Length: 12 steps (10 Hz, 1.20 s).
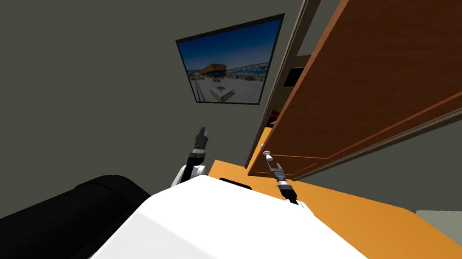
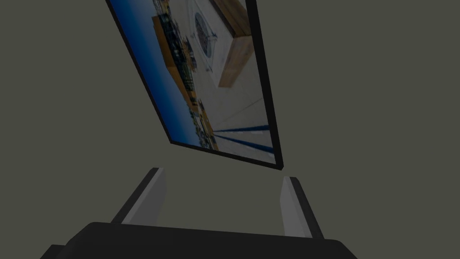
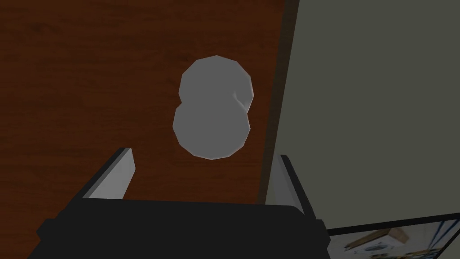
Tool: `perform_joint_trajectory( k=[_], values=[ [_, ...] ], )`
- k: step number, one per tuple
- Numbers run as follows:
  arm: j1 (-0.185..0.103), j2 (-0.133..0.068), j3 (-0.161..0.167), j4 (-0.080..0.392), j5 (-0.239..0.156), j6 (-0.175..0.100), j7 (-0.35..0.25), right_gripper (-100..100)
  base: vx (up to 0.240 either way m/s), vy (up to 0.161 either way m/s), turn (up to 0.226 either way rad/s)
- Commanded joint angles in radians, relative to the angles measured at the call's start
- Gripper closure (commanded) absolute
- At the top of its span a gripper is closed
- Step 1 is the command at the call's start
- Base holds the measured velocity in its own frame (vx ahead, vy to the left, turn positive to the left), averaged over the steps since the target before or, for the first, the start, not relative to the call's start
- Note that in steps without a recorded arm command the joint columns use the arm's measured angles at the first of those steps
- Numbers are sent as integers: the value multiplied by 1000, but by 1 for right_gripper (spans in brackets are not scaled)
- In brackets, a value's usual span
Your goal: Pull the door open
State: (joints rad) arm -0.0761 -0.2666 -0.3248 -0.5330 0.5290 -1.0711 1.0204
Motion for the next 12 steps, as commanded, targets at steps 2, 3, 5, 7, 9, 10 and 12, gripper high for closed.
perform_joint_trajectory(
  k=[2,3,5,7,9,10,12],
  values=[
    [-2,6,-25,-1,-19,24,14,-100,18,-12,215],
    [-10,10,-47,8,-36,39,29,-100,20,-21,285],
    [-20,14,-76,21,-59,59,50,-100,31,-39,323],
    [-22,12,-68,24,-53,50,46,100,8,-12,1],
    [-22,12,-68,24,-53,50,46,100,-3,7,-5],
    [-22,12,-68,24,-53,50,46,100,0,0,0],
    [-22,12,-68,24,-53,50,46,100,0,0,0]
  ],
)
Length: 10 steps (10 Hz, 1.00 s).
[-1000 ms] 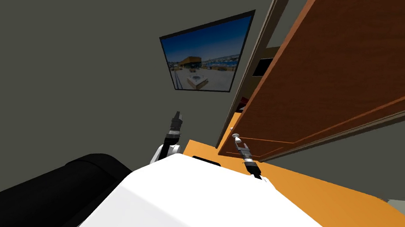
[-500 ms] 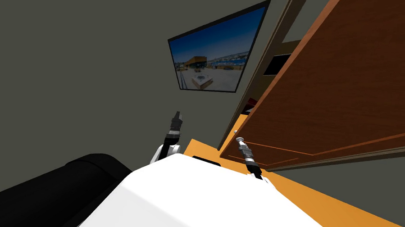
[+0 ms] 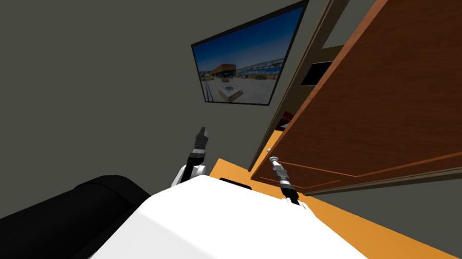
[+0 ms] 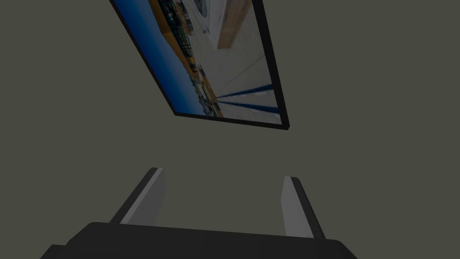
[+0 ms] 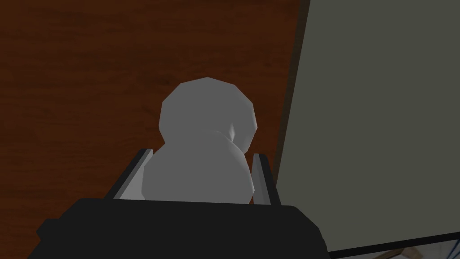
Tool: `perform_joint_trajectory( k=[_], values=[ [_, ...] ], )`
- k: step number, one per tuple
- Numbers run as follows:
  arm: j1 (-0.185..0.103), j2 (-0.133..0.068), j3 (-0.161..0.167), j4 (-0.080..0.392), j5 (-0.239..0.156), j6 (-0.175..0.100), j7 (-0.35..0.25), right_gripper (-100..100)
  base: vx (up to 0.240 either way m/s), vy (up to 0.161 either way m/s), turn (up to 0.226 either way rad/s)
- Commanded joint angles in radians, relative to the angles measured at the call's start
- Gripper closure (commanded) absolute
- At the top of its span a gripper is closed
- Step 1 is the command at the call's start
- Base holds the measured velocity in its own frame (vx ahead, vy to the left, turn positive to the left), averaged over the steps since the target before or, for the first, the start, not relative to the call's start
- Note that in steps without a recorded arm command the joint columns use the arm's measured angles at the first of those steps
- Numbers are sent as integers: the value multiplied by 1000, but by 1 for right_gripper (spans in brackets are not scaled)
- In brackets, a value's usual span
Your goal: Pull the door open
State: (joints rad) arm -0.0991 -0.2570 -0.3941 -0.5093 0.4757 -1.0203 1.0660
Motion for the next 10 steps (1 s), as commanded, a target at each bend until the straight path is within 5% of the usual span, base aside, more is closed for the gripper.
perform_joint_trajectory(
  k=[1,10],
  values=[
    [0,0,6,-1,-12,2,-35,100,-14,-9,40],
    [-2,-2,41,-5,-83,13,-233,100,-31,-19,44]
  ],
)
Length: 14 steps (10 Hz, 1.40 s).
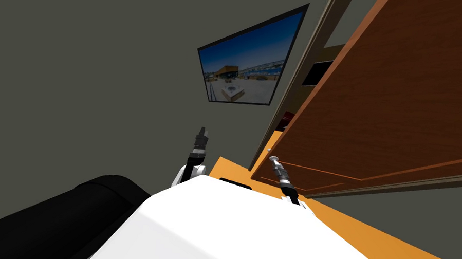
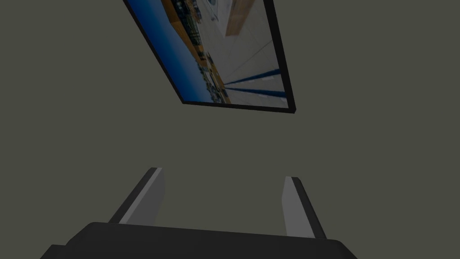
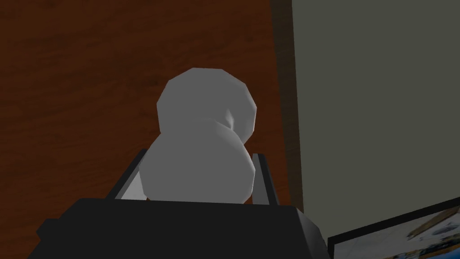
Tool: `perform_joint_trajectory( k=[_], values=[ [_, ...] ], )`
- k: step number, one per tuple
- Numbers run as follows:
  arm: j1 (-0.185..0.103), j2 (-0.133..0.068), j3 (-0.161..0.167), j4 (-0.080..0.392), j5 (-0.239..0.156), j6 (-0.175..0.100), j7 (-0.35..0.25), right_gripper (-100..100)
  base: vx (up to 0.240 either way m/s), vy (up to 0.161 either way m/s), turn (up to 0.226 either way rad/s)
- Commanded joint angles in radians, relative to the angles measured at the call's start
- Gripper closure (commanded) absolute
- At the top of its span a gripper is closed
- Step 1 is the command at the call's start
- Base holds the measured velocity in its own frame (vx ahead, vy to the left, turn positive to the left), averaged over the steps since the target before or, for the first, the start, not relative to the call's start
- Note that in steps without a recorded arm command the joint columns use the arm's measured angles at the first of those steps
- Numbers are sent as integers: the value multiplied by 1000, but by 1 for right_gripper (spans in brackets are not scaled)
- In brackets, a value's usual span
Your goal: Pull the door open
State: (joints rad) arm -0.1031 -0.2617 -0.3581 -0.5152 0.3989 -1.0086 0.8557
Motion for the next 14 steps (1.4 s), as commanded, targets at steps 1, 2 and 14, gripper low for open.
perform_joint_trajectory(
  k=[1,2,14],
  values=[
    [2,2,10,0,-18,3,-50,100,-39,-22,60],
    [1,2,16,0,-29,4,-78,100,-42,-21,61],
    [-2,-1,72,-7,-146,22,-368,100,-38,-22,51]
  ],
)
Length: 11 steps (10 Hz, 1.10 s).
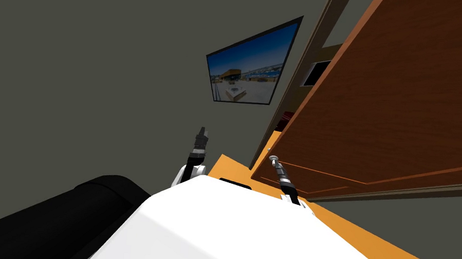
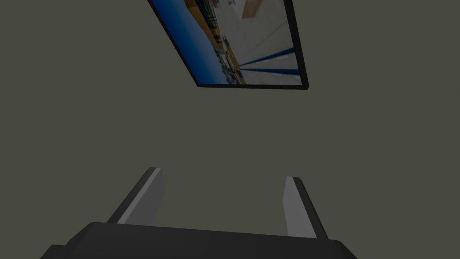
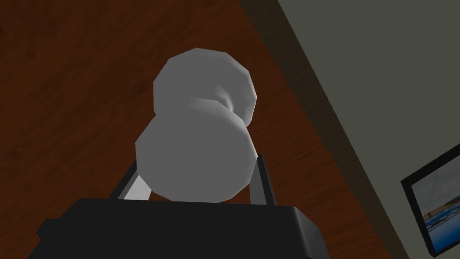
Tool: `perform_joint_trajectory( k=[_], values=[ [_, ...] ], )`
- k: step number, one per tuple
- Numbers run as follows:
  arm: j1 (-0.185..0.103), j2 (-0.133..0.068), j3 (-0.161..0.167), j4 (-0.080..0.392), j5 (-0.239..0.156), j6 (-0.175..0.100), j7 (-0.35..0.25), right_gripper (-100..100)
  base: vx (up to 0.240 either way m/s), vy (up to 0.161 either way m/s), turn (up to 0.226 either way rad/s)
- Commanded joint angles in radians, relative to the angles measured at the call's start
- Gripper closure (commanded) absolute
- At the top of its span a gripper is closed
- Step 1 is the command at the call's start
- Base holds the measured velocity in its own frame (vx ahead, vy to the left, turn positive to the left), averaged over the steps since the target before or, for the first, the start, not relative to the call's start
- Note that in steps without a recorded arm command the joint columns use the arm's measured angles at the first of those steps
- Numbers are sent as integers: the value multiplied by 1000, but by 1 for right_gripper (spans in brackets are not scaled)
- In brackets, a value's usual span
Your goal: Pull the door open
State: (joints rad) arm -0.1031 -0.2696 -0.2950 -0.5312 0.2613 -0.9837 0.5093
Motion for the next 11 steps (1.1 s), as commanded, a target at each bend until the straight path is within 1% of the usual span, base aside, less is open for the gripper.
perform_joint_trajectory(
  k=[1,2,3,5,6,7,8,9,10,11],
  values=[
    [-2,7,9,9,-8,-3,-37,100,-41,-23,28],
    [-2,6,17,8,-24,0,-73,100,-38,-17,48],
    [-2,6,17,8,-24,0,-77,100,-32,-15,25],
    [-3,6,34,5,-58,5,-141,100,-49,-23,68],
    [-3,6,34,5,-58,5,-158,100,-40,-25,53],
    [-3,5,42,4,-76,8,-194,100,-41,-28,65],
    [-3,5,42,4,-76,8,-199,100,-34,-23,23],
    [-4,5,51,3,-94,11,-239,100,-39,-20,53],
    [-4,4,60,2,-112,13,-265,100,-55,-24,103],
    [-4,4,60,2,-112,13,-281,100,-42,-21,28]
  ],
)
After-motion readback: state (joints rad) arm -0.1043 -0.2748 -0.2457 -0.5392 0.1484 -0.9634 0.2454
